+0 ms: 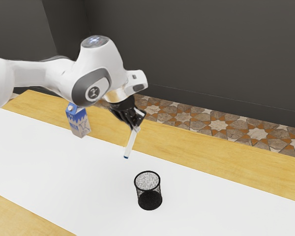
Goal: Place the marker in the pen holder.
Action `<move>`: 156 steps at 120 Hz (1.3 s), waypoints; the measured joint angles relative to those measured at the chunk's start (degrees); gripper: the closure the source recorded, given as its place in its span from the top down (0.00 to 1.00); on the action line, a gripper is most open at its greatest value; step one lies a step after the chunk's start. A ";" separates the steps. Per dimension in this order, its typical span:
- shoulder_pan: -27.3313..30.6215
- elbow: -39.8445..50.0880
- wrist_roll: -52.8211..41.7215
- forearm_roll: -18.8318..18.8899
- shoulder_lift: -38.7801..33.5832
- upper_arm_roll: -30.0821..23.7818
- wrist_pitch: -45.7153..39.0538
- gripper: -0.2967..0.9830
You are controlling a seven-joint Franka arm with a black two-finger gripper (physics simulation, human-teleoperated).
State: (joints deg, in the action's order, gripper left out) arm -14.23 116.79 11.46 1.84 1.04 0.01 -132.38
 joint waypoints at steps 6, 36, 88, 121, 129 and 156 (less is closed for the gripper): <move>-2.33 0.43 0.17 0.04 0.13 0.02 -1.78 0.15; 0.32 0.88 0.81 0.14 3.35 -0.05 -7.23 0.15; 0.40 0.94 1.66 0.17 5.24 -0.12 -11.33 0.15; -1.64 4.84 2.24 0.09 2.96 -1.72 -13.79 0.15; -1.95 6.48 2.34 0.06 2.30 -2.57 -14.05 0.15; -2.66 10.44 2.56 -0.06 3.89 -3.21 -14.48 0.15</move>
State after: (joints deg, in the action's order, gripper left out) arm -16.89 127.23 14.02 1.78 4.93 -3.20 -146.86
